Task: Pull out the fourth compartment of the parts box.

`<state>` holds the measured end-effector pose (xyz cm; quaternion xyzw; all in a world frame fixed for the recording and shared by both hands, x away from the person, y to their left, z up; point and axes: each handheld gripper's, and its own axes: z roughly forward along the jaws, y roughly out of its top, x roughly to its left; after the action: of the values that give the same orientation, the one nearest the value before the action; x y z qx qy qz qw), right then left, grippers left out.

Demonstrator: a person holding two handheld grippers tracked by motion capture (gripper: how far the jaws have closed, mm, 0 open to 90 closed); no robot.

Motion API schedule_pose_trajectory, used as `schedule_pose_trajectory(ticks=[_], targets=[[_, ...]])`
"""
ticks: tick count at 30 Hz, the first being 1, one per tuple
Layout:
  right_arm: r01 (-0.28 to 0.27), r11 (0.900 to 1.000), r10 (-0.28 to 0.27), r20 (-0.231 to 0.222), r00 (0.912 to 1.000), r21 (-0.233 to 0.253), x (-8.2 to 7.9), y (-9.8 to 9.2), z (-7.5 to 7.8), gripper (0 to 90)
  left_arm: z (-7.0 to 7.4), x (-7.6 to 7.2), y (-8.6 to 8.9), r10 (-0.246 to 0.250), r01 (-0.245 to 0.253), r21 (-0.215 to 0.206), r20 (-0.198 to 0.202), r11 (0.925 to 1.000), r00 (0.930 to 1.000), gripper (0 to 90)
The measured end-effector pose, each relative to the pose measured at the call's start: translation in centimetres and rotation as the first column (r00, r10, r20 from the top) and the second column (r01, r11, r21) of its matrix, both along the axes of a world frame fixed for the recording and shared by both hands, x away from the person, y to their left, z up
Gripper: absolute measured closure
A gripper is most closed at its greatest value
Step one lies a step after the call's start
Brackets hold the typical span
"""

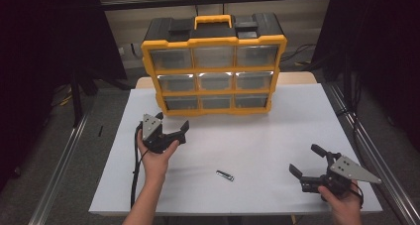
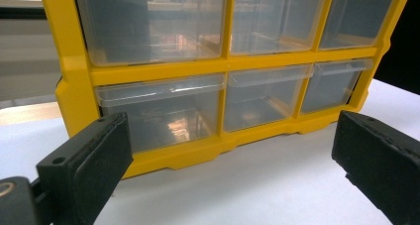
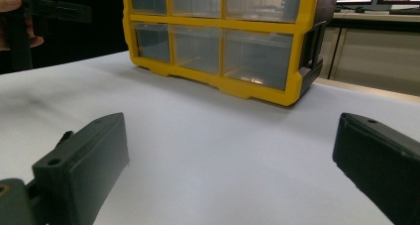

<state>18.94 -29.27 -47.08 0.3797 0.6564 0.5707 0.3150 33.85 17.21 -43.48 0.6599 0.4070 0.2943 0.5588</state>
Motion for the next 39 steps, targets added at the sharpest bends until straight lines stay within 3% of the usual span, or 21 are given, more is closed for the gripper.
schedule_pose_trajectory(ticks=[6,7,16,18,22,31,32,34,39], targets=[[-0.005,1.0,0.005,-0.006,1.0,0.003,0.1,0.0,0.0,0.5,0.1,0.0,0.0,-0.011,0.011,0.004,0.0,0.9999,0.9999,2.2],[-0.007,1.0,0.008,-0.007,0.9999,0.008,0.1,0.0,-0.1,0.5,0.1,0.1,-0.2,-0.001,0.001,-0.01,-0.005,1.0,1.0,2.2],[0.005,1.0,-0.005,-0.017,0.9998,0.018,0.6,-0.3,-0.2,0.5,0.2,0.9,-0.2,0.025,-0.025,0.007,0.006,0.9997,0.9997,2.3],[0.006,1.0,-0.006,-0.016,0.9999,0.019,0.8,-0.1,-0.2,0.5,0.3,1.0,-0.3,0.022,-0.022,-0.014,0.009,0.9997,0.9997,2.2],[-0.005,1.0,0.005,-0.008,1.0,0.014,0.8,0.2,-0.1,0.6,0.5,1.1,-0.3,0.024,-0.023,-0.005,0.009,0.9997,0.9997,2.4],[-0.015,1.0,0.015,-0.004,0.9999,0.009,0.5,0.1,0.0,0.7,0.7,1.3,-0.7,0.026,-0.026,-0.02,0.009,0.9995,0.9996,2.7],[-0.015,1.0,0.015,-0.005,0.9999,0.01,0.5,0.1,0.0,0.7,0.7,1.4,-0.8,0.029,-0.028,-0.037,0.017,0.9989,0.9994,2.7],[-0.012,1.0,0.013,-0.007,0.9999,0.01,0.4,0.1,0.0,0.7,0.9,1.4,-0.7,0.015,-0.015,-0.008,0.015,0.9999,0.9998,2.7],[-0.012,1.0,0.012,-0.007,0.9999,0.012,0.5,0.0,0.0,0.7,1.0,1.3,-0.9,0.013,-0.013,-0.035,0.012,0.9993,0.9998,2.7]])
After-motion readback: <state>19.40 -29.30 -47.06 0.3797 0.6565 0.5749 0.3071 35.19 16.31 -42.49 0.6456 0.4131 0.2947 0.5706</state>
